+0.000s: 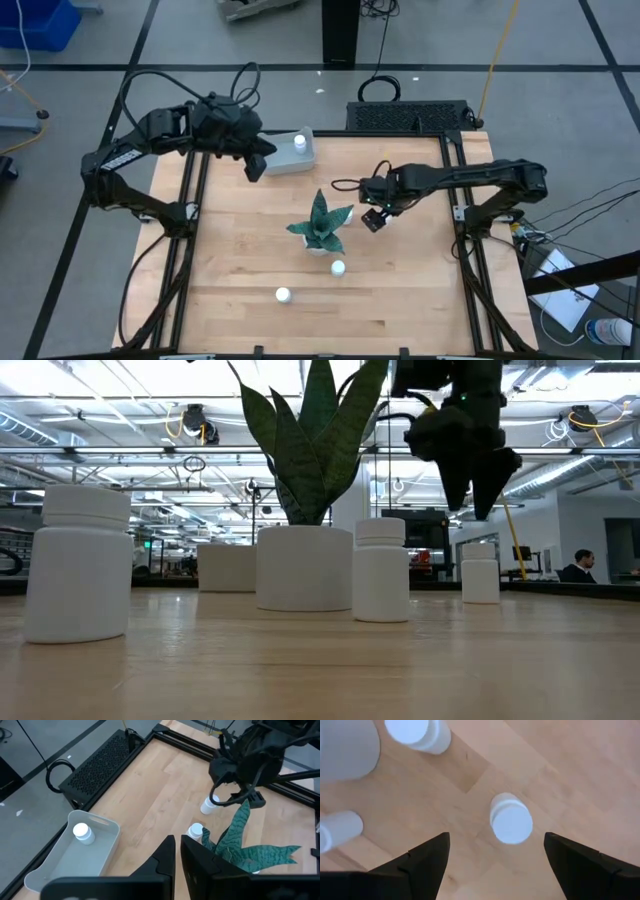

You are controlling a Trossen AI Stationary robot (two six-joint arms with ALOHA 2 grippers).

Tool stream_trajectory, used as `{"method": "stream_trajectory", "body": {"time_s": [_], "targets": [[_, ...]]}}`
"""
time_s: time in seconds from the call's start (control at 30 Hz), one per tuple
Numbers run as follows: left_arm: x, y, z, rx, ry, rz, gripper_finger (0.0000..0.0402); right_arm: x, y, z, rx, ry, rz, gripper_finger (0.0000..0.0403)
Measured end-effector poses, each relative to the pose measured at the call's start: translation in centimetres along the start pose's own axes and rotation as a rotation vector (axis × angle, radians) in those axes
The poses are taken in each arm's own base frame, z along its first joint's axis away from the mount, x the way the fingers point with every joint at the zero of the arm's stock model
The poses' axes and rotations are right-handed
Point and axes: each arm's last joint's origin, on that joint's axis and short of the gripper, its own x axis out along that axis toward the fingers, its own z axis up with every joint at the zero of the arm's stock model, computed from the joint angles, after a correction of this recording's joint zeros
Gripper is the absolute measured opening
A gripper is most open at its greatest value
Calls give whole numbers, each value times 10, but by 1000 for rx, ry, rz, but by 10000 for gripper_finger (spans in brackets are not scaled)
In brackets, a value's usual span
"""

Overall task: Pick and place pill bottles into a basket
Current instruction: Put the white medicine bottle into the gray bin

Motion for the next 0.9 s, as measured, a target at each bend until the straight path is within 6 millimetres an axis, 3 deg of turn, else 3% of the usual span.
{"method": "stream_trajectory", "body": {"time_s": [0.33,0.9], "targets": [[0,0,0,0,0,0,31,32,-13,-1,59,53,45,313],[0,0,0,5,-1,1,31,57,-20,-5,90,44,61,313]]}}
